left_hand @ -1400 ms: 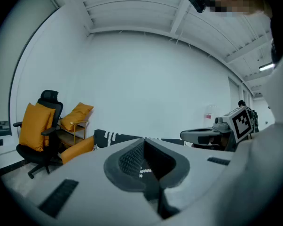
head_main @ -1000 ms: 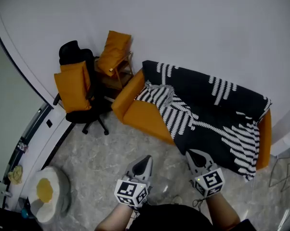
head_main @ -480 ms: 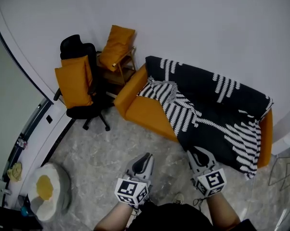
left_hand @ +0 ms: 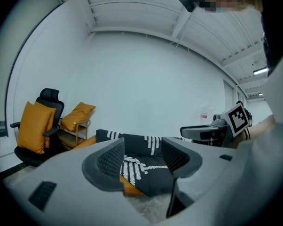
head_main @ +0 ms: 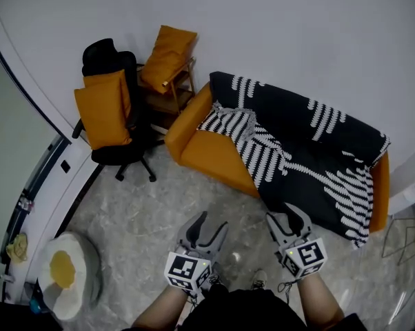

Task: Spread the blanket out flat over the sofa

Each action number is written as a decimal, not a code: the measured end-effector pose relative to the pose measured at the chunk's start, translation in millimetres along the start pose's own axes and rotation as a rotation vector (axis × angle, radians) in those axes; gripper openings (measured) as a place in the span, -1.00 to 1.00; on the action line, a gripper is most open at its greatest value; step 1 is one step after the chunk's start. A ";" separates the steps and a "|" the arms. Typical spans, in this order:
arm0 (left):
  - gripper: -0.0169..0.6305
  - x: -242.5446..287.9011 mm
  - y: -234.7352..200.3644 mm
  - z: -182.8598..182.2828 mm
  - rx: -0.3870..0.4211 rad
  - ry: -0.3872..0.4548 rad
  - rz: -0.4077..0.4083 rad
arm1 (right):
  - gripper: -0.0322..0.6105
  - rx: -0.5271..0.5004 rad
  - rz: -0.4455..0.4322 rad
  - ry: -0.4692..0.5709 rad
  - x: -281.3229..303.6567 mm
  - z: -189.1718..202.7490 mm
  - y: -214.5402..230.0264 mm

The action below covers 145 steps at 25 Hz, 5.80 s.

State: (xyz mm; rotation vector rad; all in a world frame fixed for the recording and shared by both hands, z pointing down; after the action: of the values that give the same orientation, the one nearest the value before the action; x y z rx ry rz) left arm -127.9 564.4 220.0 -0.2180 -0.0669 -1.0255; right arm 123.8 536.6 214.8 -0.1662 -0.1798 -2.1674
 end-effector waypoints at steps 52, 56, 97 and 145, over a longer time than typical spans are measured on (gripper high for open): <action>-0.19 148.2 -41.5 -29.1 -0.030 -0.021 -0.109 | -0.17 0.053 -0.139 0.008 123.1 -9.6 127.6; -0.19 163.2 -44.3 -32.6 -0.030 -0.019 -0.096 | -0.17 0.046 -0.118 0.011 126.2 -10.4 139.6; -0.19 312.5 -284.5 -53.6 -0.068 -0.094 0.144 | -0.18 0.153 0.137 -0.083 357.8 -16.2 168.9; -0.19 541.0 -280.3 137.7 -0.274 -0.428 0.013 | -0.13 0.019 -0.040 -0.786 566.6 344.7 433.9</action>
State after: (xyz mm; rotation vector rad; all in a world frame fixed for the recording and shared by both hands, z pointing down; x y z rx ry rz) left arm -80.2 -1.1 481.2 -0.6852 -0.3138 -0.9596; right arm 179.6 -97.3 687.3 -1.0056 -0.6477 -2.0317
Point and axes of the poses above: the fingertips, and each gripper's own axes: x forward along the fingers, y to its right, z out of its underside, the point moved 9 cm from there along -x, backward along the fingers
